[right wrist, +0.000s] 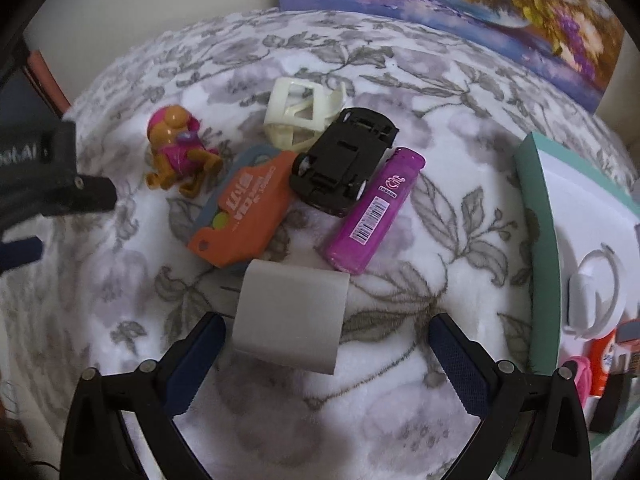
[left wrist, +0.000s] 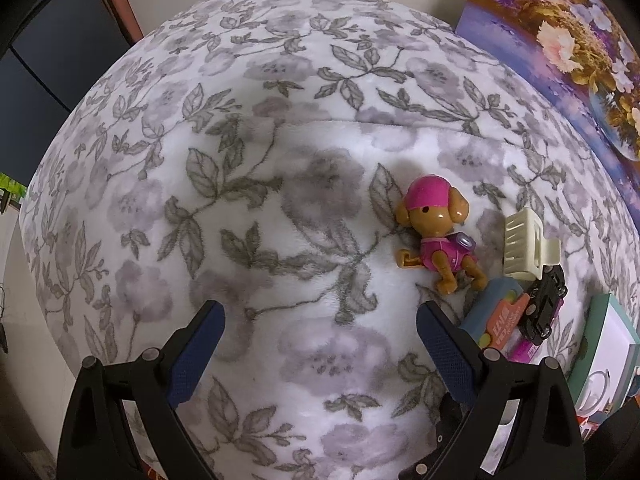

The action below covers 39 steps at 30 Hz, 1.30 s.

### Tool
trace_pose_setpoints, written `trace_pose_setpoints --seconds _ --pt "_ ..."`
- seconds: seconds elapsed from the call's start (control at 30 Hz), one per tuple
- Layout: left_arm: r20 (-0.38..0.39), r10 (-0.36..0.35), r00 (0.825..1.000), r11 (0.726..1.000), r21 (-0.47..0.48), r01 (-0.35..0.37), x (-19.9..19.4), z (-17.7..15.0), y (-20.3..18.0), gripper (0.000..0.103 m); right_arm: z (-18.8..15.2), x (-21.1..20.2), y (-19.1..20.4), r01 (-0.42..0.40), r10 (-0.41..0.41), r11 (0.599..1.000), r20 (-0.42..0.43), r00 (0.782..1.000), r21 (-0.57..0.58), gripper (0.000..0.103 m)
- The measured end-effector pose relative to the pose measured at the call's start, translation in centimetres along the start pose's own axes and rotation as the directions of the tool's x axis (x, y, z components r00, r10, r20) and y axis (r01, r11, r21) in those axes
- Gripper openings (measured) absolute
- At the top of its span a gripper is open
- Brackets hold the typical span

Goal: Organize rigid objects
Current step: 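Grasp the white cube charger with the right tool while the left tool grasps the orange-and-blue case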

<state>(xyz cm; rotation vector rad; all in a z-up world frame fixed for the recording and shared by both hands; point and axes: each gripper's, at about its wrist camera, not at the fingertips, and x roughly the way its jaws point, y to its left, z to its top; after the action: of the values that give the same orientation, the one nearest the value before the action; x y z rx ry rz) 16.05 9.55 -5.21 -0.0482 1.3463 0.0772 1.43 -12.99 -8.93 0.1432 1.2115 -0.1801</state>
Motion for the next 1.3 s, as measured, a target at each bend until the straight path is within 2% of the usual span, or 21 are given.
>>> trace_pose_setpoints --seconds 0.23,0.43,0.6,0.77,1.07,1.2,1.3 --pt "-0.001 0.001 1.000 1.000 0.014 -0.001 0.0 -0.1 -0.4 0.097 0.4 0.4 -0.1 0.013 -0.013 1.000 0.006 1.000 0.018 0.102" --pt "-0.001 -0.016 1.000 1.000 0.023 0.016 -0.2 -0.2 -0.7 0.097 0.7 0.2 -1.4 0.003 -0.003 0.999 0.004 1.000 0.040 0.098" --pt "-0.009 -0.029 1.000 0.999 0.034 0.030 0.0 -0.2 -1.1 0.097 0.8 -0.4 -3.2 -0.002 0.001 0.996 0.011 1.000 0.085 0.083" --pt "-0.016 -0.049 0.999 0.998 0.042 0.050 0.1 -0.3 -1.6 0.097 1.0 -0.7 -4.5 -0.024 0.022 0.994 0.017 1.000 0.109 0.073" --pt "-0.035 -0.142 0.989 0.987 0.072 0.145 0.2 -0.7 -3.4 0.097 0.7 -1.2 -6.5 -0.080 0.078 0.985 0.020 0.997 0.151 0.062" --pt "-0.042 -0.183 0.982 0.979 0.088 0.186 0.6 -0.9 -4.8 0.097 0.2 -1.8 -7.9 -0.077 0.075 0.986 0.017 0.997 0.149 0.062" --pt "-0.035 -0.184 0.982 0.974 0.129 0.187 0.7 -1.3 -6.2 0.096 0.2 -1.9 -9.0 -0.095 0.094 0.981 0.017 0.995 0.170 0.062"
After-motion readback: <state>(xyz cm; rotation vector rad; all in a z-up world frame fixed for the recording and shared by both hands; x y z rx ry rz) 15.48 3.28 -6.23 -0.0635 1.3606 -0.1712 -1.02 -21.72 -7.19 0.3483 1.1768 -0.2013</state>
